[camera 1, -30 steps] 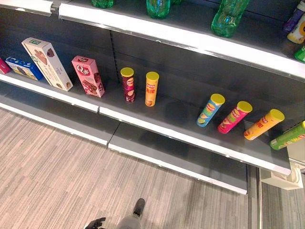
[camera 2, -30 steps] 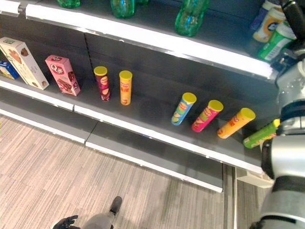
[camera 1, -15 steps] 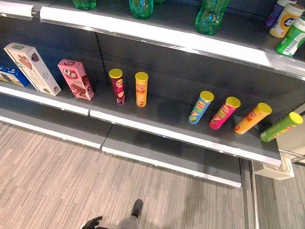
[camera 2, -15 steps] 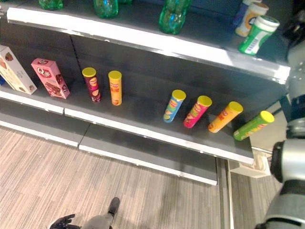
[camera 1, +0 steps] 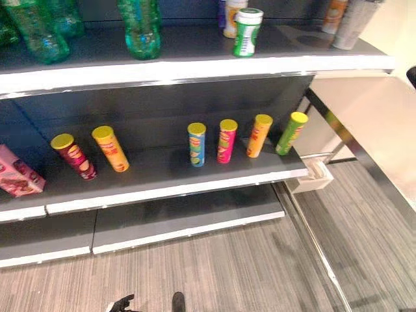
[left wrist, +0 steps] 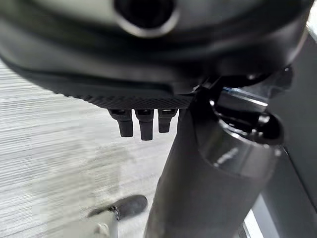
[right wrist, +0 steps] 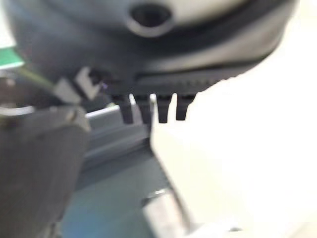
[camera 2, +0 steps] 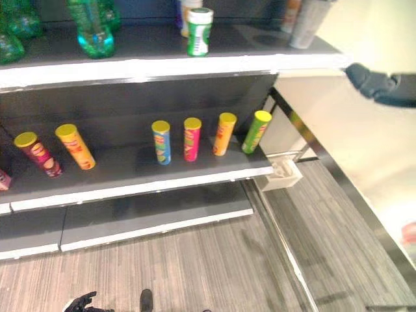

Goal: Put the goods on the table back onto the shelves and tidy them up.

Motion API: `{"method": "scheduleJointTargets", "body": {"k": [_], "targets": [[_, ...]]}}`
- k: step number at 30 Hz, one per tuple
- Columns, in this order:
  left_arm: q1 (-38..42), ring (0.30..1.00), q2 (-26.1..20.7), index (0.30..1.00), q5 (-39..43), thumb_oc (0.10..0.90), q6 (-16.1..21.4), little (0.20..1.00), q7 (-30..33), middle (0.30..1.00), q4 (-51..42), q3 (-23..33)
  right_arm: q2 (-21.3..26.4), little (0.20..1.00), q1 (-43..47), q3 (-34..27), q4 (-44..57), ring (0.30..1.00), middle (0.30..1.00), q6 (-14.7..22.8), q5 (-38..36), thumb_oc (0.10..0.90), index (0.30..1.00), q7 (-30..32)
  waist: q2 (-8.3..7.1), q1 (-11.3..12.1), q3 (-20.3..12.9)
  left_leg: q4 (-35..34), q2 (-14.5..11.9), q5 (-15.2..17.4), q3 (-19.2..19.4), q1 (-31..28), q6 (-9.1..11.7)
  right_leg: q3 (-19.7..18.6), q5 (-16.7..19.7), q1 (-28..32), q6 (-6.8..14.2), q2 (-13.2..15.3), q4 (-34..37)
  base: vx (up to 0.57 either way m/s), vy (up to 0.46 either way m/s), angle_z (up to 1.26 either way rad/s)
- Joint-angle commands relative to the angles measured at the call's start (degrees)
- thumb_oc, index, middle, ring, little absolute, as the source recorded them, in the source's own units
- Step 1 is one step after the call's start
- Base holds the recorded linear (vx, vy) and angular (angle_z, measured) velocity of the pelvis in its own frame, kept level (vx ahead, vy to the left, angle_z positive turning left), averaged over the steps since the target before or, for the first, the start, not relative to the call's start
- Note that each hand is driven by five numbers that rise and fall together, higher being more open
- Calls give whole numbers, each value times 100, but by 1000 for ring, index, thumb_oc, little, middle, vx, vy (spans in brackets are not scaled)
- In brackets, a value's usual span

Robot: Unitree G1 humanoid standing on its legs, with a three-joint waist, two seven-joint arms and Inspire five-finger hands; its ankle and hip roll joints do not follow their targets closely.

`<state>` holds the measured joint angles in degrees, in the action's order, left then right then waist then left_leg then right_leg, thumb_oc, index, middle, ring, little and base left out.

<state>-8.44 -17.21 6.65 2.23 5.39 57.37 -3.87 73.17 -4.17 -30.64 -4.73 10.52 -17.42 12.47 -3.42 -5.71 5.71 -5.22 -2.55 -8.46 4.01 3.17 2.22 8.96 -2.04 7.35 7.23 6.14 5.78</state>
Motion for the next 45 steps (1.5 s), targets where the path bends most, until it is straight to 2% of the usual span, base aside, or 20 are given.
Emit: {"method": "scheduleJointTargets", "body": {"k": [1,4,6,7,11,14,16,18,19,21,23,25,29,33,37,38,39,41,43,45], "targets": [[405,900,-381,900,-81,800,207,900,2,900,13,-6,393,900,674,-882,129,900,900,266,-146,800,900,89,-298,372,-69,22,-462,713,-183,-356,564,99,112,-251,190,-45,-78,-82,-133,-10],[525,900,-381,900,1,800,206,900,-28,900,-79,-44,278,900,732,-846,208,900,900,259,-233,800,900,45,-346,426,181,670,-403,858,-396,-155,519,-62,124,-279,97,-107,-87,-131,-64,-16],[603,900,-325,900,8,800,212,900,-16,900,-55,-120,212,900,1004,-599,139,900,900,261,-212,800,900,86,-418,495,275,1019,83,1114,-902,115,423,-205,200,-363,81,-84,-102,-143,0,-42],[617,900,-287,900,30,800,203,900,-27,900,-16,-187,166,900,1191,-369,34,900,900,203,-61,800,900,138,-361,517,254,944,458,1281,-1171,174,238,-320,266,-478,95,-140,-127,-63,37,-51],[578,900,-185,900,-18,800,183,900,-75,900,136,-256,-209,900,1504,-23,-118,900,900,110,-17,800,900,190,-166,342,122,548,547,1186,-1140,-27,1,-584,285,-771,163,-126,-570,38,194,-67],[606,900,-303,900,-93,800,132,900,-63,900,226,-230,-412,900,2036,473,-225,900,900,52,108,800,900,349,-106,343,324,119,385,957,-777,-296,-100,-795,408,-1543,470,-77,-1881,-24,219,-81],[596,900,-350,900,-128,800,131,900,-30,900,277,-158,-531,900,2116,582,-227,900,900,37,251,800,900,384,-92,421,309,64,309,966,-621,-396,-93,-596,308,-1597,459,117,-1937,15,12,-114],[603,900,-406,900,-111,800,131,900,31,900,241,-167,-519,900,2466,876,-231,900,900,32,348,800,900,482,-67,611,254,36,124,1073,-418,-452,-14,-61,509,-1409,432,767,-1383,32,-153,-69],[591,900,-393,900,-110,800,129,900,33,900,240,-144,-510,900,2555,966,-263,900,900,33,356,800,900,492,-49,595,262,41,114,1099,-406,-477,-17,-53,557,-1336,442,749,-1276,-2,-176,-59],[547,900,-370,900,-29,800,90,900,109,900,277,-26,-556,900,2724,1174,-229,900,900,-35,483,800,900,542,-52,678,257,45,-65,1170,-271,-524,72,225,1157,-1411,629,1290,-798,47,-248,-43],[473,900,-362,900,7,800,91,900,118,900,247,69,-579,900,2636,1180,-235,900,900,-94,564,800,900,555,-99,675,226,28,-174,1223,-218,-621,151,216,1524,-1445,761,1454,-520,92,-282,-24],[464,900,-400,900,25,800,80,900,150,900,270,119,-550,900,2585,1163,-244,900,900,-150,607,800,900,560,-180,651,227,22,-284,1269,-189,-719,254,99,1783,-1520,777,1456,-429,98,-349,-15],[463,900,-440,900,154,800,87,900,175,900,299,231,-593,900,2378,1041,-175,900,900,-172,469,800,900,489,-439,688,123,22,-661,1252,-118,-909,623,293,1374,-1265,777,1193,-322,102,-438,-2],[515,900,-304,900,327,800,98,900,150,900,183,98,-347,900,2262,867,-46,900,900,-99,318,800,900,499,-234,594,79,251,-1297,886,-247,-711,800,480,648,-1064,483,641,-480,18,-394,-8],[464,900,-185,900,380,800,60,900,112,900,53,22,-312,900,2365,870,-87,900,900,0,51,800,900,546,-158,640,152,1111,-1431,392,-424,-325,789,633,406,-645,167,298,-226,-4,-254,13],[457,900,-168,900,359,800,43,900,107,900,41,-5,-332,900,2382,876,-134,900,900,2,-48,800,900,531,-185,645,176,1248,-1355,407,-414,-255,756,661,362,-559,117,260,-166,15,-194,-3],[442,900,-133,900,335,800,14,900,59,900,40,-46,-357,900,2423,898,-209,900,900,-10,-139,800,900,517,-285,737,237,1465,-843,861,-594,-52,624,609,313,-458,71,216,-121,34,-236,3],[460,900,-75,900,287,800,-1,900,-1,900,63,-153,-361,900,2422,803,-274,900,900,20,-288,800,900,485,-317,773,191,1162,-107,1069,-657,164,447,595,387,-464,107,195,-89,70,-100,9],[377,900,-61,900,216,800,-20,900,-44,900,132,-264,-252,900,2575,1021,-557,900,900,-47,-125,800,900,490,-183,865,147,660,64,1034,-819,66,298,485,350,-480,107,66,-113,82,59,-13],[390,900,-39,900,234,800,-18,900,-63,900,140,-266,-508,900,2581,1029,-630,900,900,-1,-396,800,900,444,-104,746,-12,230,82,908,-824,-181,243,454,311,-418,113,53,-128,174,110,-35]]}}
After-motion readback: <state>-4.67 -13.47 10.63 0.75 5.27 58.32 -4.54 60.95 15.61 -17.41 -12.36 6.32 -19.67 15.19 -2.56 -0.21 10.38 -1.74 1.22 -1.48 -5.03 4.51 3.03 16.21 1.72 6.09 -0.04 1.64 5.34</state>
